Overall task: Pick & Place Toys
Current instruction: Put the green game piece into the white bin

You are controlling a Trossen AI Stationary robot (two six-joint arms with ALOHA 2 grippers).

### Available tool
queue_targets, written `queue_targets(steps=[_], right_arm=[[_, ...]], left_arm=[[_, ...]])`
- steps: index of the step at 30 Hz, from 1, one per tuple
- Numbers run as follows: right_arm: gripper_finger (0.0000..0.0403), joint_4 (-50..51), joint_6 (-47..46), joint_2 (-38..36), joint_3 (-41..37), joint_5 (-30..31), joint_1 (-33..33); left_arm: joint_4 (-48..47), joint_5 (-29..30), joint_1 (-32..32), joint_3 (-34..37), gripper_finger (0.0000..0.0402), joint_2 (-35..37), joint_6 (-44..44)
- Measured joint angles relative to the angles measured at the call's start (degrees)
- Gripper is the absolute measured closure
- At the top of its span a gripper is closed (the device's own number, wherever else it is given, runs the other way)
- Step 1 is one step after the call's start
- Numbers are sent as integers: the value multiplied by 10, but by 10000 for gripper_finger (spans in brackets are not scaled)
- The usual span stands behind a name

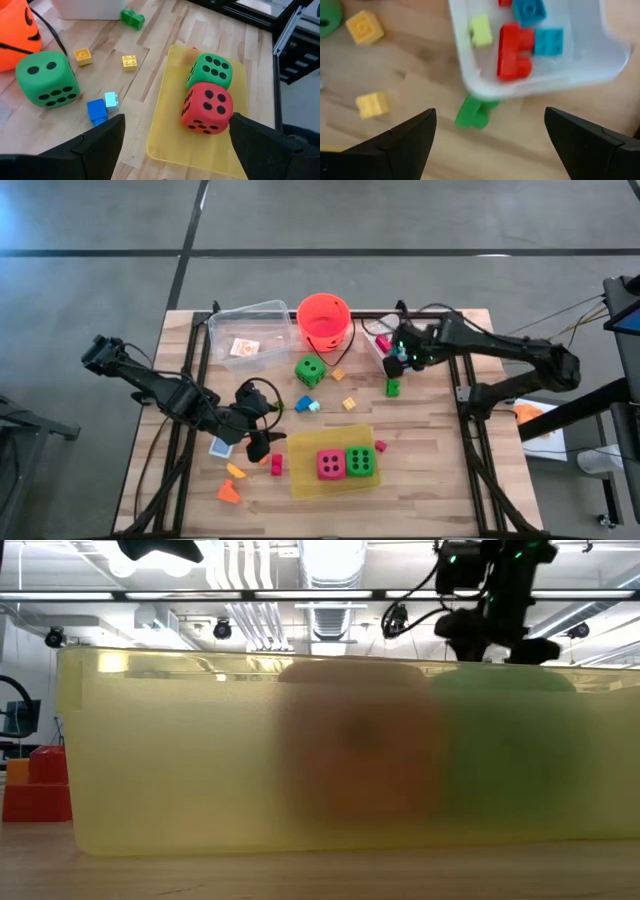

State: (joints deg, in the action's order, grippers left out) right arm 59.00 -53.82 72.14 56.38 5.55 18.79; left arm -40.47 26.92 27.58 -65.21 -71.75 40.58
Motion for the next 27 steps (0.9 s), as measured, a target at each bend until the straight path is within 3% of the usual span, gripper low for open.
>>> queue_targets(steps=[4, 10, 16, 27], right_arm=[[37, -5, -96, -8, -34, 45, -93], [37, -86, -202, 2, -109, 104, -182], [37, -236, -235, 4, -192, 129, -194], [37, -243, -281, 4, -232, 172, -194]], left_arm=[[24, 1, 0, 0, 57, 0, -4], [94, 5, 6, 0, 57, 0, -121], [98, 5, 6, 0, 57, 1, -127], [98, 21, 6, 0, 57, 4, -150]])
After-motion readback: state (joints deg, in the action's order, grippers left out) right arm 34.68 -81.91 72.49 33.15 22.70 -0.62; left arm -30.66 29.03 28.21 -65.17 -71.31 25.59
